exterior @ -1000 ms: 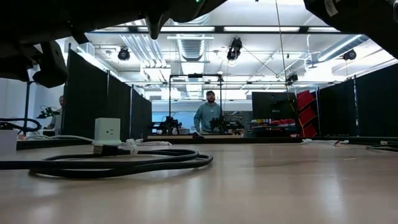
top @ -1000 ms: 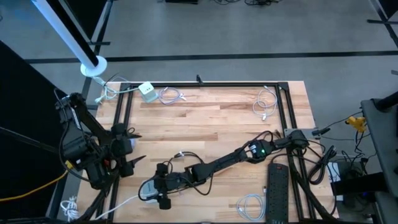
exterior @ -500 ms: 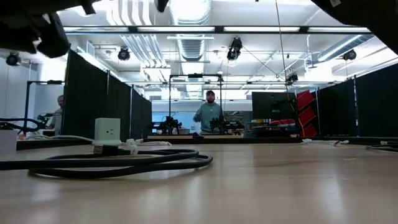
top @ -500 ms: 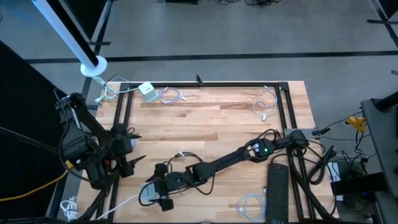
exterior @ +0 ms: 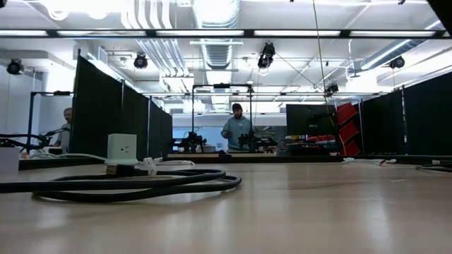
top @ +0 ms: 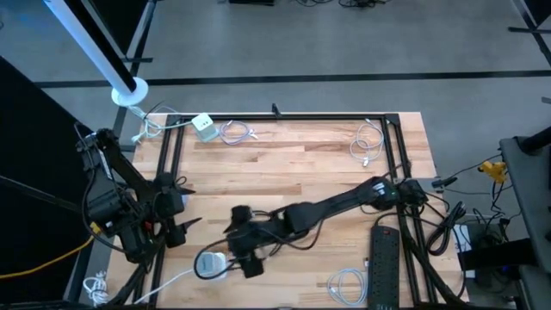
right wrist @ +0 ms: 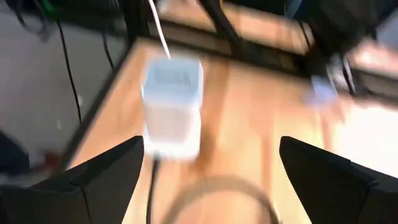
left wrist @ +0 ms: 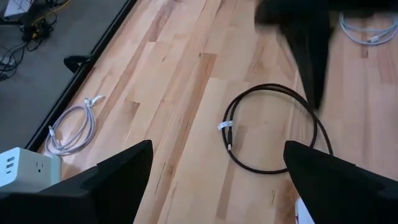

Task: Insert USB
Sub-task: Insert the bottom white USB cable into the black outlet extension

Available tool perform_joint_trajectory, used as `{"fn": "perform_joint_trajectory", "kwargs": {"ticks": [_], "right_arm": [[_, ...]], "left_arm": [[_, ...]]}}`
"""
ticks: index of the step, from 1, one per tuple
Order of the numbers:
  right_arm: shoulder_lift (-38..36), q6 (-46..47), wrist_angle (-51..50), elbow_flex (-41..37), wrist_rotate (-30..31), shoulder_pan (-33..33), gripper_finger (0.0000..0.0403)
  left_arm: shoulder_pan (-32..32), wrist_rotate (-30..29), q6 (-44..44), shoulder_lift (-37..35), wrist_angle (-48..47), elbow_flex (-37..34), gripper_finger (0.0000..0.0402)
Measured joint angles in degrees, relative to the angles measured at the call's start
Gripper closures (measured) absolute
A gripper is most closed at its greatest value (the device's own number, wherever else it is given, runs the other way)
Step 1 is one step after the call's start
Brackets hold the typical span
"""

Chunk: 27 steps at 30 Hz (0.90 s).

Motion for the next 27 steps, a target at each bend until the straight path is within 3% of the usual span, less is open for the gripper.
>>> {"fn": "perform_joint_trajectory", "kwargs": {"ticks": [3, 9, 13, 20, 27], "right_arm": [[-3.4, 4.6, -12.3, 0.0, 1.8, 0.0, 0.0044], [-8.5, 15.9, -35.4, 0.0, 4.9, 0.0, 0.0044], [-9.3, 24.8, -45.5, -0.1, 5.2, 1.6, 0.0044], [-10.1, 33.2, -46.7, -1.1, 4.5, 7.9, 0.0043], [-16.4, 37.1, -46.7, -15.1, 4.6, 10.3, 0.0043]], "left_arm": [[0.0, -1.4, 0.0, 0.0, 1.0, 0.0, 0.0051], [0.2, -13.8, 0.0, 0.0, 5.1, 0.0, 0.0051], [2.3, -18.8, 1.2, 0.0, 6.7, 0.0, 0.0051], [12.0, -25.8, 2.8, 0.0, 7.0, 0.0, 0.0051], [26.8, -26.9, 4.9, 0.0, 11.9, 0.0, 0.0051]]}}
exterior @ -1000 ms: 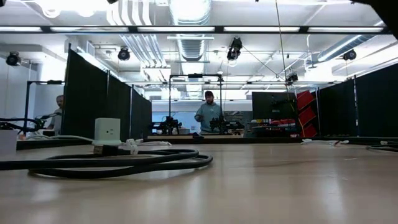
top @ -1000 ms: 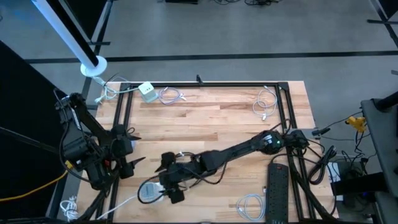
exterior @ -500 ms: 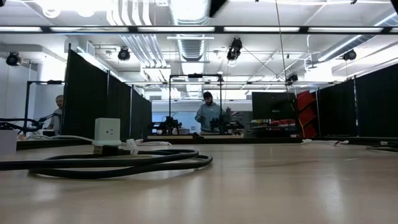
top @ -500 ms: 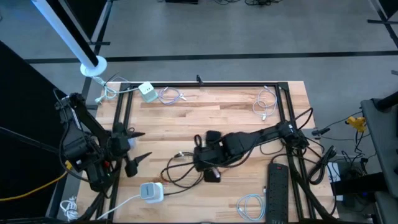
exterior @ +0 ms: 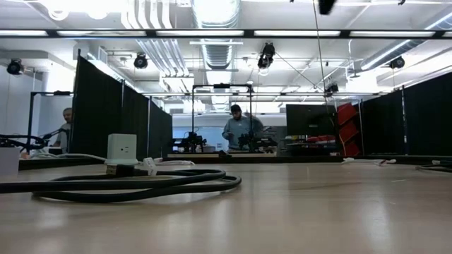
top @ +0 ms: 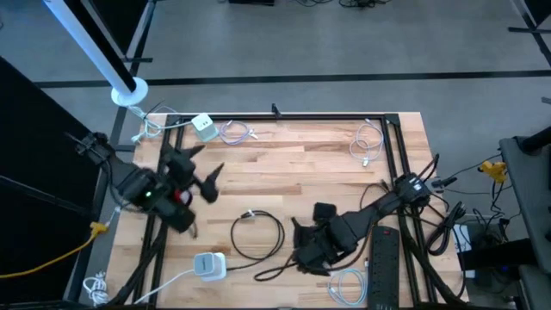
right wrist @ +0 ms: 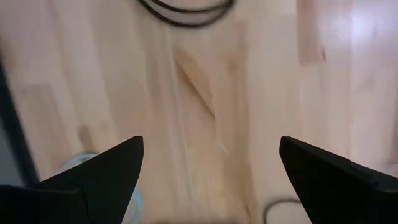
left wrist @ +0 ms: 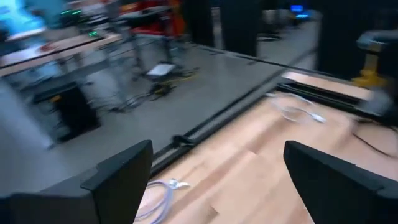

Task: Insert USB
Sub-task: Insert the bottom white USB cable into the black outlet extension

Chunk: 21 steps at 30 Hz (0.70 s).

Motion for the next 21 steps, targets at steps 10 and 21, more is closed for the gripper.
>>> {"fn": "perform_joint_trajectory", "kwargs": {"ticks": [10, 21], "right_arm": [[-22.8, 0.0, 0.8, -18.9, 8.4, -2.9, 0.0043], [-38.8, -0.3, 26.3, -50.5, -11.5, -0.7, 0.0043]], "left_arm": [[17.6, 8.8, 26.0, 0.9, 24.0, 0.0, 0.0051], [25.1, 31.0, 43.7, 10.1, 46.2, 0.0, 0.0051]]}}
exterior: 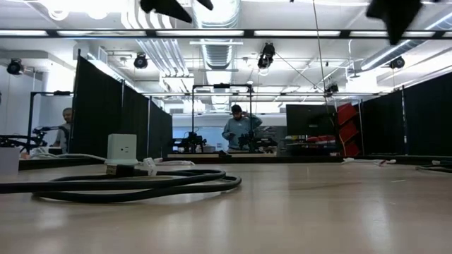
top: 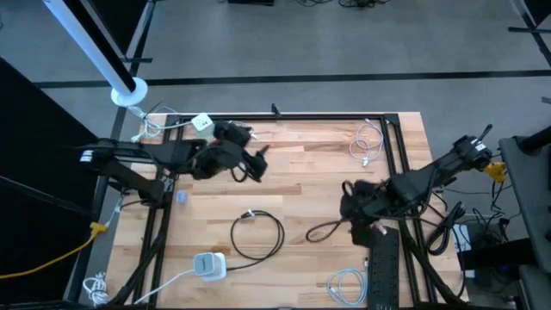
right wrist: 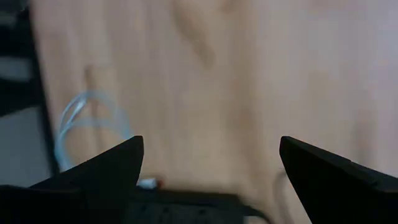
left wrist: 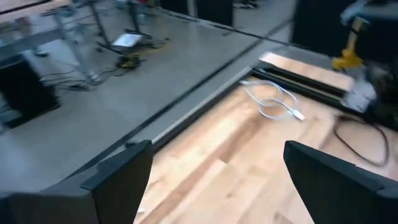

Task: Insert USB
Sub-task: Insert the bottom white USB cable into the black outlet extension

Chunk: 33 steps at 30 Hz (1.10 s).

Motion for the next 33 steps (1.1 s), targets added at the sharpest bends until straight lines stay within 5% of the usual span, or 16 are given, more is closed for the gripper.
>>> {"fn": "perform_joint_trajectory", "kwargs": {"ticks": [5, 14, 23, 33], "right_arm": [[1.6, 1.2, 7.1, -9.4, -7.2, 4.8, 0.0043], [4.4, 10.9, 19.0, -18.0, -10.5, 8.9, 0.0043], [14.0, 22.6, 21.4, -16.7, -15.0, 10.6, 0.0043], [22.7, 19.4, 15.4, -13.2, -13.9, 13.3, 0.0044]], "left_arm": [[-0.3, 3.3, 0.7, 2.9, -1.1, 0.0, 0.0051], [-1.0, 6.8, -3.6, 3.6, -8.5, 0.0, 0.0051], [-2.3, 7.6, -11.2, 3.2, -23.3, 0.0, 0.0051], [-4.7, 7.6, -14.7, 3.2, -28.8, 0.0, 0.0051]]}}
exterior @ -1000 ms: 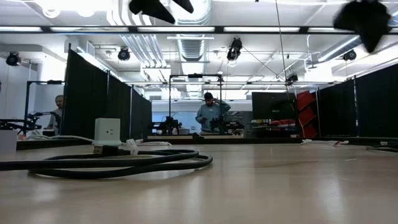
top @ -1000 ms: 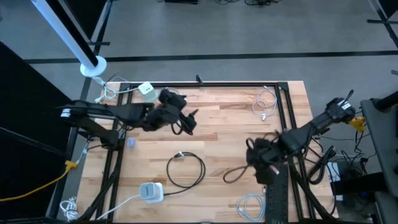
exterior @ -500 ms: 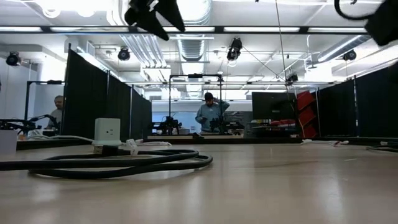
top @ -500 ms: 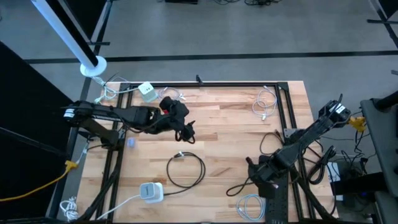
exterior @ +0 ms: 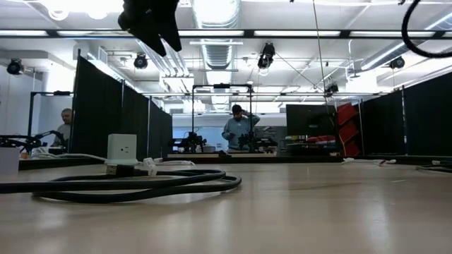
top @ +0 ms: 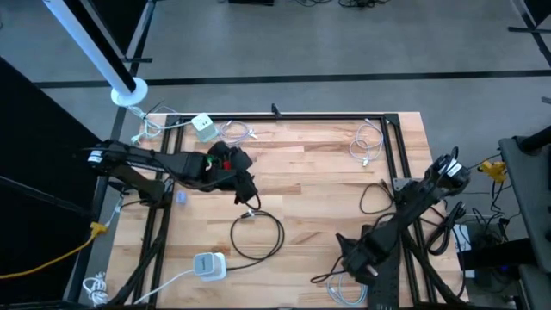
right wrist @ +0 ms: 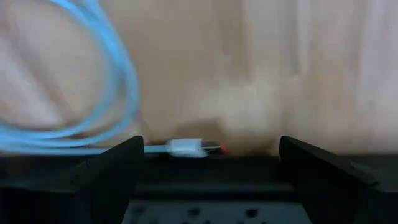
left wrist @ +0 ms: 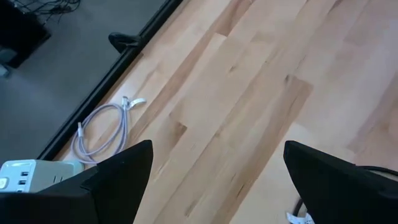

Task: Insert USB
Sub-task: Insert the bottom white USB cable into the black outlet extension

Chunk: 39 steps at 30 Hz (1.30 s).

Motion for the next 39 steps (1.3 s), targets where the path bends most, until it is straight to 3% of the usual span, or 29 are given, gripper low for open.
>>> {"fn": "perform_joint_trajectory", "kwargs": {"ticks": [8, 15, 19, 25, 29, 33, 39], "right_arm": [[2.9, -9.4, -5.2, 1.4, 4.8, -2.7, 0.0044], [2.3, -19.0, -12.7, 5.2, 20.2, -10.0, 0.0044], [0.3, -19.1, -15.4, 7.2, 19.1, -11.8, 0.0044], [-6.5, -3.6, -12.7, 5.5, 15.7, -9.0, 0.0044], [-10.6, 10.1, -3.6, -0.2, 16.2, -8.5, 0.0052], [-11.1, 19.3, 2.1, -4.8, 17.6, -9.4, 0.0089], [-8.3, 23.9, 2.2, -7.0, 20.6, -9.8, 0.0165]], "left_arm": [[-2.2, 1.7, -0.1, 0.0, -1.0, 0.0, 0.0051], [-3.1, 1.6, -1.5, 0.0, -1.1, 0.0, 0.0051], [-3.1, 1.6, -2.1, 0.0, -1.1, 0.0, 0.0051], [-3.3, 0.9, -5.5, -0.1, -1.1, 0.0, 0.0051], [-3.4, 0.8, -6.0, -0.1, -0.9, 0.0, 0.0051], [-3.4, 0.6, -5.1, -0.1, -0.6, 0.0, 0.0051], [-3.4, 0.6, -5.0, -0.1, -0.5, 0.0, 0.0051]]}}
